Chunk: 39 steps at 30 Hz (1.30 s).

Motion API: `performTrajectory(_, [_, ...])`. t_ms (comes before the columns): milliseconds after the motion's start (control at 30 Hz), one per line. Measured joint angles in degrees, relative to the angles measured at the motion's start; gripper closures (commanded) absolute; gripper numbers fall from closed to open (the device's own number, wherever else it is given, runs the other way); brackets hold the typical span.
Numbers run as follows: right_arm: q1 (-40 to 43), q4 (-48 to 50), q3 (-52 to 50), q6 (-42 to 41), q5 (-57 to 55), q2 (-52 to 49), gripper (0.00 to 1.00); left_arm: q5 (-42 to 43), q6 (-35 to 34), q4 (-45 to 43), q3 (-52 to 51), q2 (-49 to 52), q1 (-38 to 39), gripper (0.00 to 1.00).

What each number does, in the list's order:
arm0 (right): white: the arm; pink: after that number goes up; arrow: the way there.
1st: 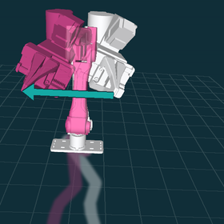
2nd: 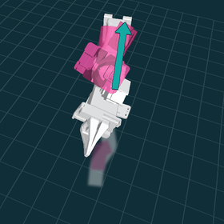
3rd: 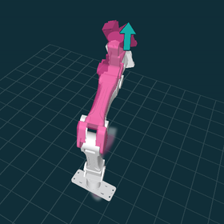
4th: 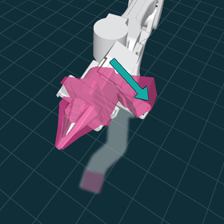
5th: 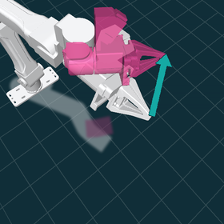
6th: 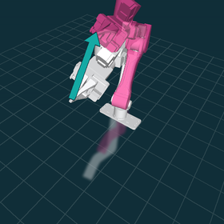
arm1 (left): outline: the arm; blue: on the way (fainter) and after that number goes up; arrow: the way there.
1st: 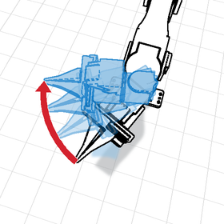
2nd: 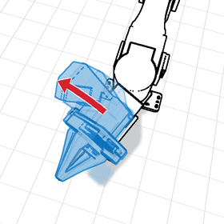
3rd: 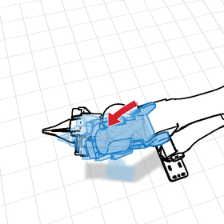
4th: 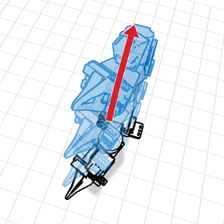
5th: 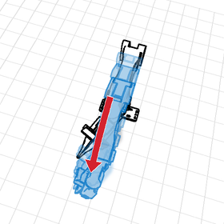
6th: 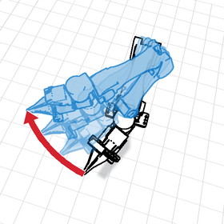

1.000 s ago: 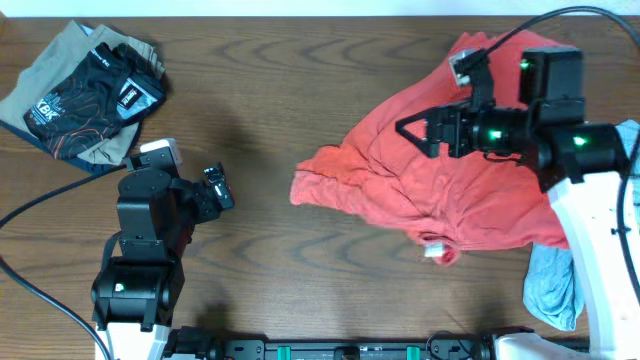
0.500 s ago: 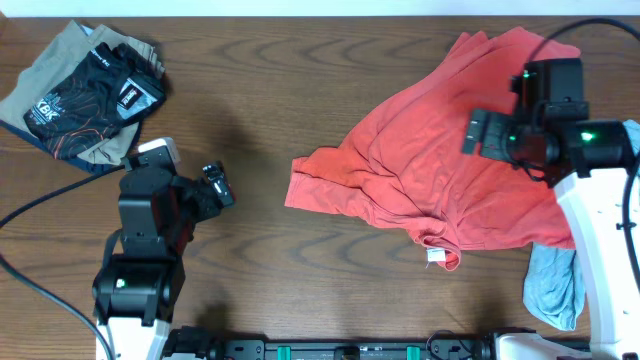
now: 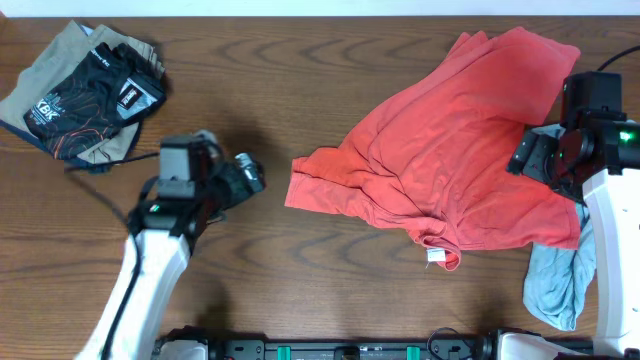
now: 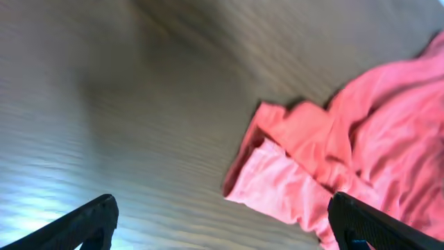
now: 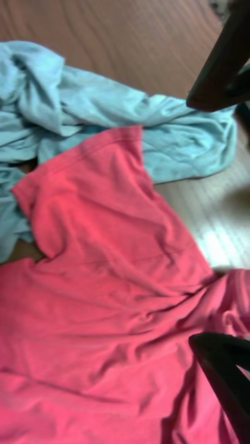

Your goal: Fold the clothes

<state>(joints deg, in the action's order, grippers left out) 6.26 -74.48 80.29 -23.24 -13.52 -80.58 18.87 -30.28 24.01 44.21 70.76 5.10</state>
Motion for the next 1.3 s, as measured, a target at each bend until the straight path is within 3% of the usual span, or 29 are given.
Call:
performTrajectory(467, [0.09, -4.35, 0.0, -0.24, 0.0, 0.0, 0.01, 4.15, -5.75, -14.19, 0.09, 22.29, 15.78, 0.03])
performTrajectory(500, [0.09, -4.42, -0.02, -0.24, 0.0, 0.0, 0.01, 4.68, -6.29, -15.87, 0.35, 23.3, 16.61, 0.19])
performTrajectory(567, [0.09, -4.68, 0.0, -0.24, 0.02, 0.0, 0.01, 4.52, -7.72, -19.39, 1.09, 24.83, 17.86, 0.73])
performTrajectory(600, [0.09, -4.72, -0.02, -0.24, 0.04, 0.0, 0.01, 4.31, -7.85, -20.35, 1.25, 25.77, 18.32, 0.94])
performTrajectory(800, [0.09, -5.22, 0.0, -0.24, 0.24, 0.0, 0.01, -2.4, -6.08, -19.65, 1.79, 27.26, 13.84, 0.94])
performTrajectory(1000, [0.09, -5.33, -0.02, -0.24, 0.44, 0.0, 0.01, -7.67, -2.23, -18.01, 14.16, 22.73, -3.37, 0.94])
performTrajectory(1033, [0.09, -5.25, 0.0, -0.24, 0.48, 0.0, 0.01, -7.91, -2.03, -17.62, 17.46, 22.38, -5.92, 0.9])
performTrajectory(1067, [0.09, -5.22, 0.0, -0.24, 0.5, 0.0, 0.01, -8.24, -1.66, -17.22, 21.33, 22.01, -8.68, 0.67])
performTrajectory(1100, [0.09, -5.18, 0.0, -0.24, 0.55, 0.0, 0.01, -8.48, -1.11, -16.5, 24.26, 21.68, -10.67, 0.3])
performTrajectory(1133, [0.09, -5.18, 0.0, -0.24, 0.61, 0.0, 0.01, -8.74, -1.22, -15.43, 27.26, 21.14, -12.94, 0.04])
performTrajectory(1300, [0.09, -4.94, 0.0, -0.24, 0.7, 0.0, 0.01, -6.49, -1.16, -2.71, 32.76, 18.12, -17.68, 0.02])
